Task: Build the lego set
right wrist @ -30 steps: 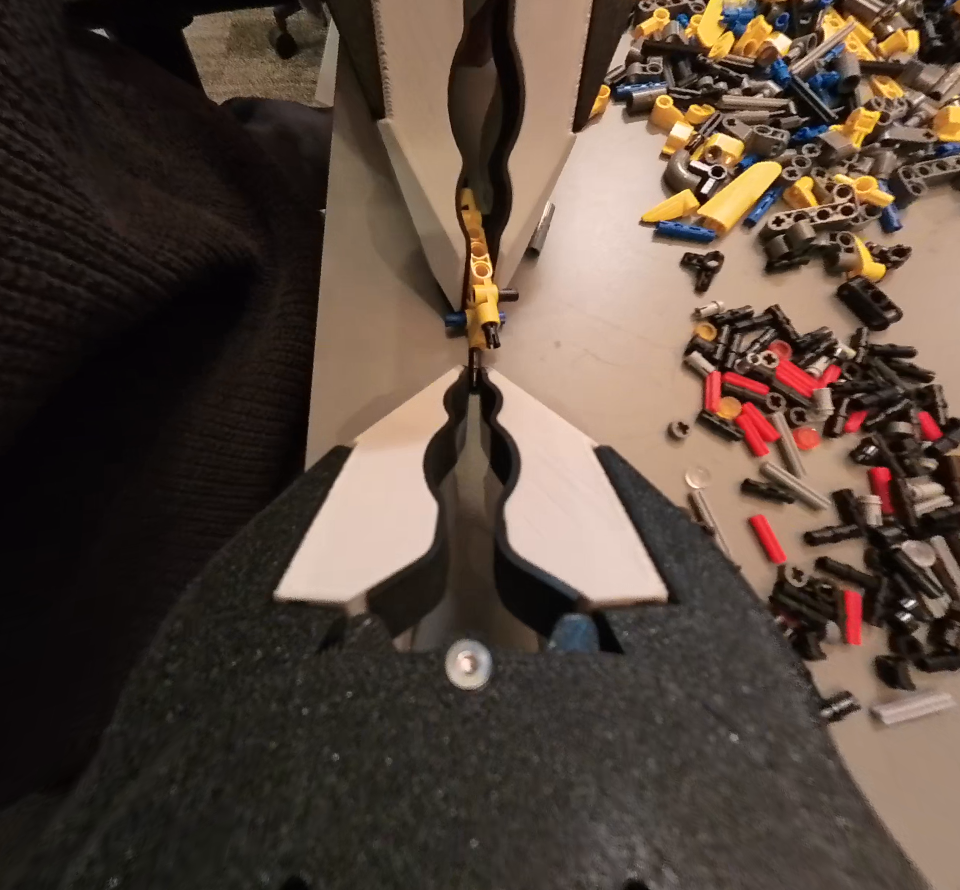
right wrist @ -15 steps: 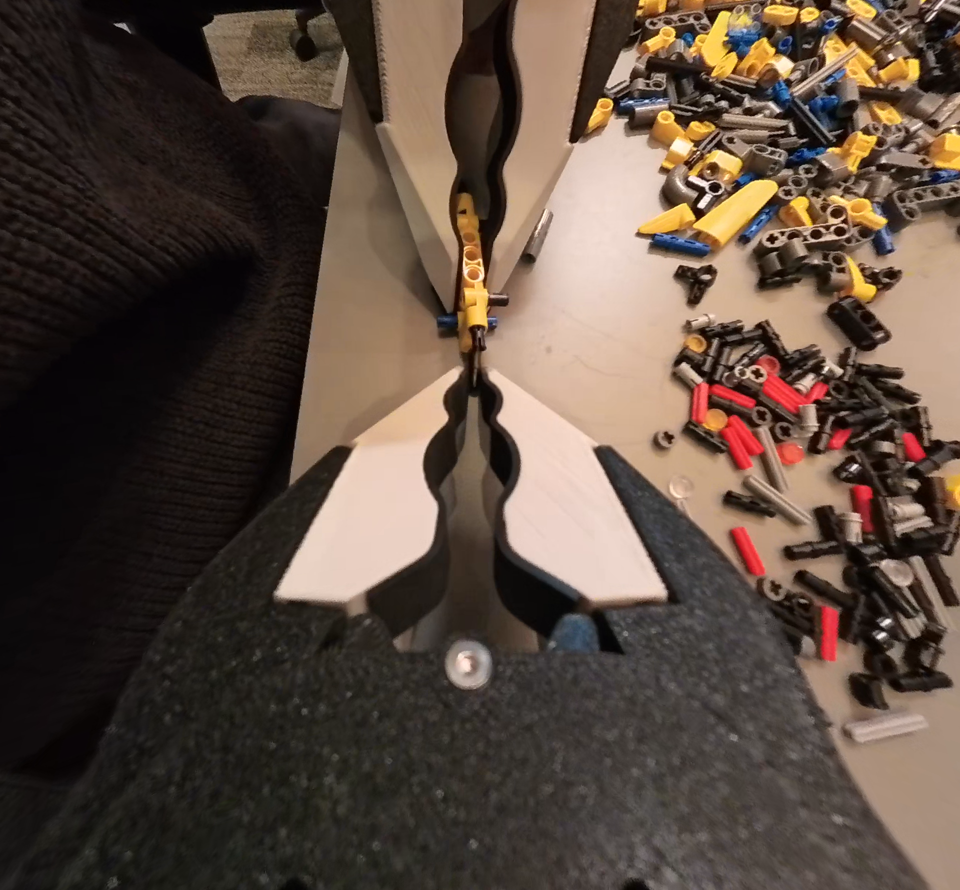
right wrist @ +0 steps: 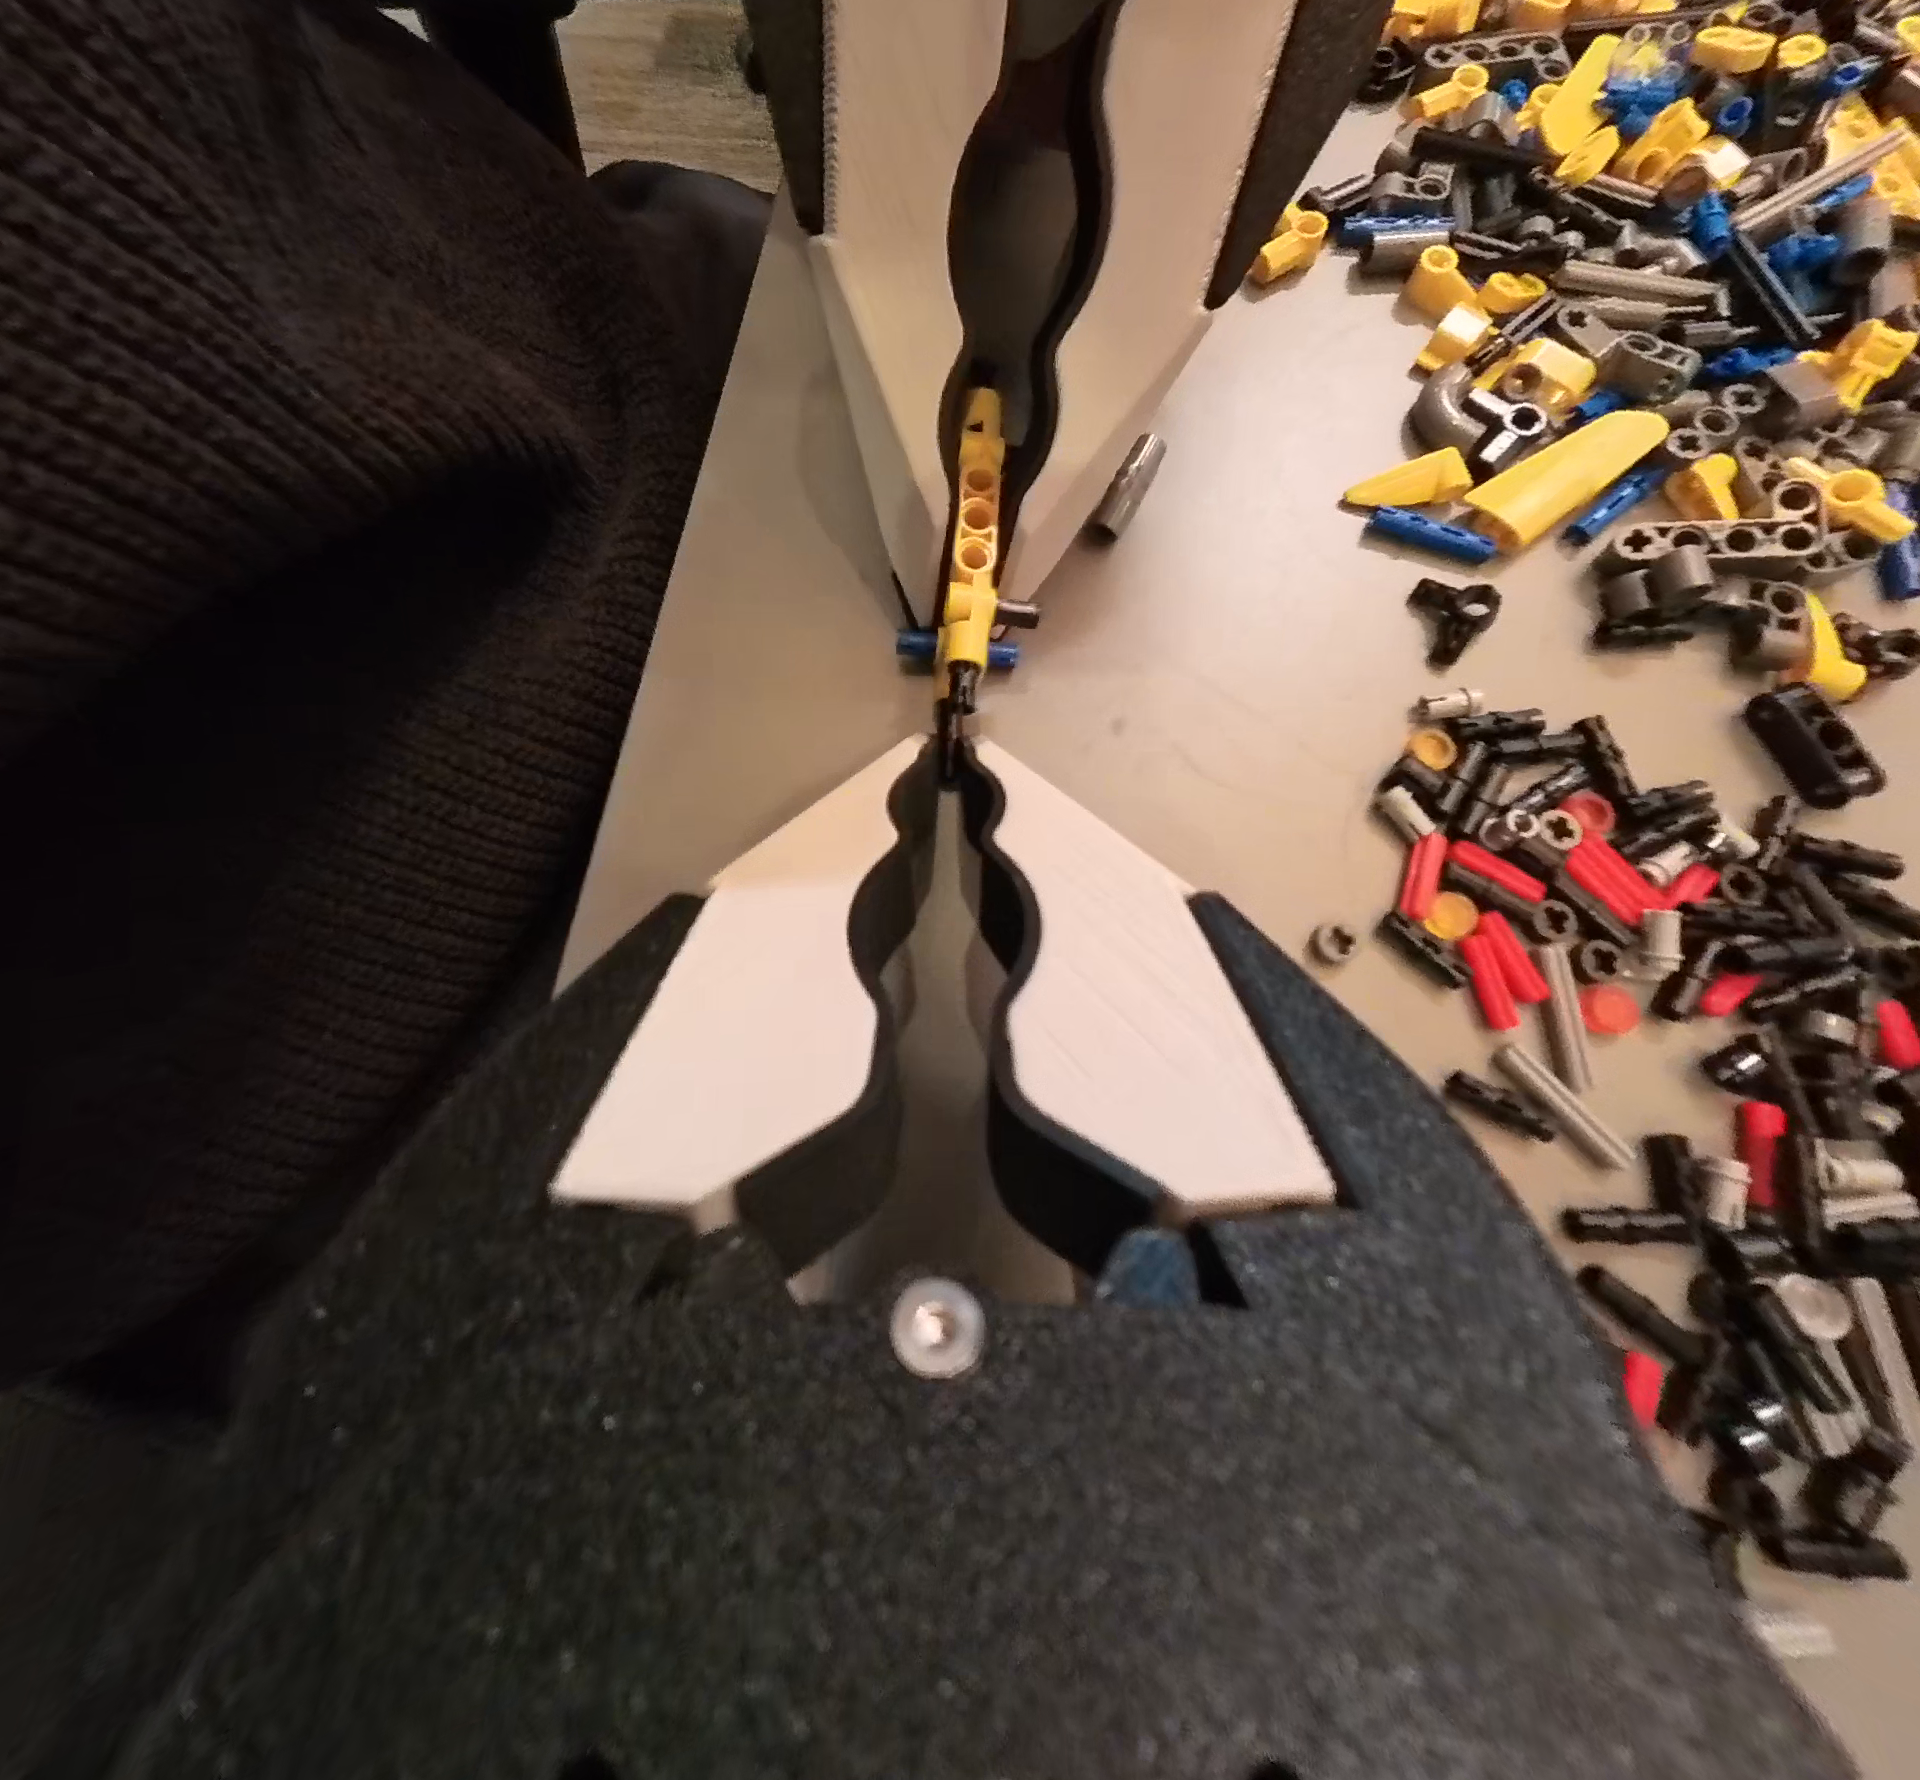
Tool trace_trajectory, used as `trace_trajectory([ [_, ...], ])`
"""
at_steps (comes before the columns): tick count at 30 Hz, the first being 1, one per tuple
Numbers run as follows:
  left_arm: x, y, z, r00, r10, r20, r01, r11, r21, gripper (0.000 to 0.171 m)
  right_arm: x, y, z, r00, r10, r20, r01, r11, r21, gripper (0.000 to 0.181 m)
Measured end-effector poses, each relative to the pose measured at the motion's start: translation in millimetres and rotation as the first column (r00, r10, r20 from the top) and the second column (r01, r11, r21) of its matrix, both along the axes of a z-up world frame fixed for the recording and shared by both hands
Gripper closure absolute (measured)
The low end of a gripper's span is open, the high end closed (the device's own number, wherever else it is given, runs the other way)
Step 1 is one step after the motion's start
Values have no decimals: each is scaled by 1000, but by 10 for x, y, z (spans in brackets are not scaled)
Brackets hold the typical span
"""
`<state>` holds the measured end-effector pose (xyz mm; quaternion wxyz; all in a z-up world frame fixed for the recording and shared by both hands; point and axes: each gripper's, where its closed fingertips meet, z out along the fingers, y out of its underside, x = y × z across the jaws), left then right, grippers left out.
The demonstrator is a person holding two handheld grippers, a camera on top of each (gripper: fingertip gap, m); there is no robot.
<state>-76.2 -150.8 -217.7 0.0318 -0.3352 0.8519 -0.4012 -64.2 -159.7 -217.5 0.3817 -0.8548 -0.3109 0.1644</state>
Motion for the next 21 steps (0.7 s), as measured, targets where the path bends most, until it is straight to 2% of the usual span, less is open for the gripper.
trace_trajectory([
  [7, -1, 0, 0, 1000, -3, -6, 3, 1000, -5, 165, -8, -1, 3, 997, 19, -79, -25, 997, -68, 179],
  [15, -1, 0, 0, 1000, -9, -2, 9, 1000, 2, 165, -14, -14, 15, 952, -69, -299, -33, 946, -324, 179],
  [18, 0, 0, -1, 1000, -13, 1, 13, 1000, 5, 165, -17, -22, 16, 947, -87, -308, -43, 919, -392, 179],
  [21, 0, 1, -1, 1000, -16, 3, 16, 1000, 6, 165, -15, -23, 10, 965, -59, -254, -52, 910, -411, 179],
])
